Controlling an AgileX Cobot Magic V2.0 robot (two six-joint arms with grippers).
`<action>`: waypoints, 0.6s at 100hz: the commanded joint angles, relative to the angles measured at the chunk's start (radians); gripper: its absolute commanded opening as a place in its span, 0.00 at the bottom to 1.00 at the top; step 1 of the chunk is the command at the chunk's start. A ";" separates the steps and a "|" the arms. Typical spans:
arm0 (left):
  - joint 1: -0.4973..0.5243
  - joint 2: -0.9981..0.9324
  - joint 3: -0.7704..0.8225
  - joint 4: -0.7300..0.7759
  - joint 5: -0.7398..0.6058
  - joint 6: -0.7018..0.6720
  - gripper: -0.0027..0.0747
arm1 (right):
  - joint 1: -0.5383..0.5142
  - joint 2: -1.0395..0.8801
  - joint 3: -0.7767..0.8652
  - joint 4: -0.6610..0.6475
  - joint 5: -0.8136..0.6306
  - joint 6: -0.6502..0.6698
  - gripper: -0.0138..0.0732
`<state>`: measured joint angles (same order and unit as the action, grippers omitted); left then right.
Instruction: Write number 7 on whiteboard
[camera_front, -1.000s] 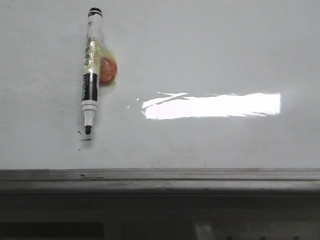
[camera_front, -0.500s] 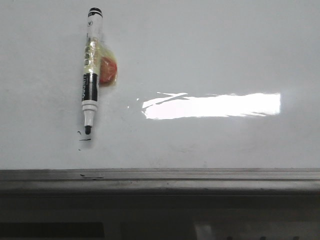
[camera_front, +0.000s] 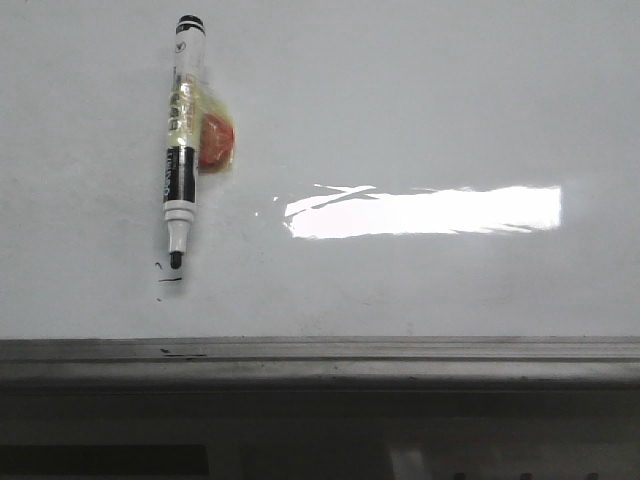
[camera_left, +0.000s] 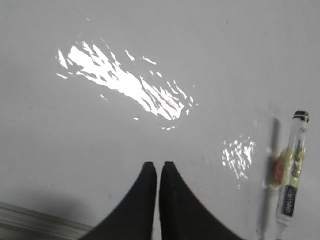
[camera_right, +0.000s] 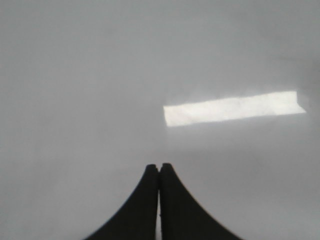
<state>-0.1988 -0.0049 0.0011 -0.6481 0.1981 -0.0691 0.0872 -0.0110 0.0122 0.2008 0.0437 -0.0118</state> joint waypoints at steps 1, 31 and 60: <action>0.002 -0.029 0.023 -0.091 -0.083 -0.008 0.01 | -0.006 -0.015 0.015 0.118 -0.140 -0.007 0.11; 0.000 -0.029 -0.046 -0.192 -0.061 0.036 0.01 | -0.006 -0.015 -0.088 0.352 -0.071 -0.009 0.11; 0.000 0.156 -0.323 0.093 0.127 0.133 0.01 | -0.006 0.074 -0.402 0.148 0.345 -0.202 0.11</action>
<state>-0.1988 0.0553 -0.2140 -0.6416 0.3025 0.0421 0.0872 0.0017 -0.2782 0.3858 0.3253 -0.1178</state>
